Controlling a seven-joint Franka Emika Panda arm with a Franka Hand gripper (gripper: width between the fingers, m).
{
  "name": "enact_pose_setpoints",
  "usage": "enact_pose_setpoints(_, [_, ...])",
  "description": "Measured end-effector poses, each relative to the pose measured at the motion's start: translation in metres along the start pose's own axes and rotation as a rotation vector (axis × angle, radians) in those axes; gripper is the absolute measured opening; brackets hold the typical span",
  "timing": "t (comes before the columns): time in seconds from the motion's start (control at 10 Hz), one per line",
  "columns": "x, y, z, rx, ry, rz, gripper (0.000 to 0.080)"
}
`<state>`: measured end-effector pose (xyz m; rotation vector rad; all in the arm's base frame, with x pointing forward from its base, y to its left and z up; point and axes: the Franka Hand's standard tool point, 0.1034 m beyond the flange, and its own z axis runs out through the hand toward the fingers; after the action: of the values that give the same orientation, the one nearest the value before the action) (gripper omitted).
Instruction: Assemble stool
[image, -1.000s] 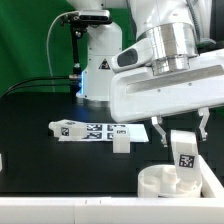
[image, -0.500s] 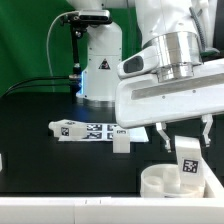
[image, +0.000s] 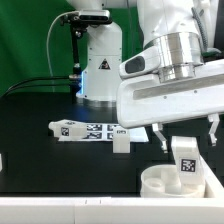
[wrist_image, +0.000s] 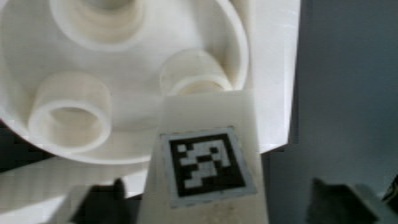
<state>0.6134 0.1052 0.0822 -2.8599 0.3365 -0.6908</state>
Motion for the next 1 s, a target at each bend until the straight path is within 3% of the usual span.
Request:
enact_pose_setpoints(0.1, [-0.003, -0.002, 0.001, 0.007, -0.035, 0.005, 0.0557])
enact_pose_setpoints(0.2, [0.001, -0.012, -0.005, 0.021, -0.076, 0.015, 0.063])
enact_pose_setpoints(0.3, [0.011, -0.015, -0.012, 0.032, -0.112, 0.016, 0.0644])
enact_pose_setpoints(0.5, [0.018, -0.012, -0.012, 0.065, -0.281, -0.044, 0.0648])
enact_pose_setpoints(0.8, [0.011, -0.009, -0.012, 0.057, -0.346, 0.041, 0.0648])
enact_pose_setpoints(1.0, [0.015, -0.005, -0.012, 0.067, -0.359, -0.166, 0.0648])
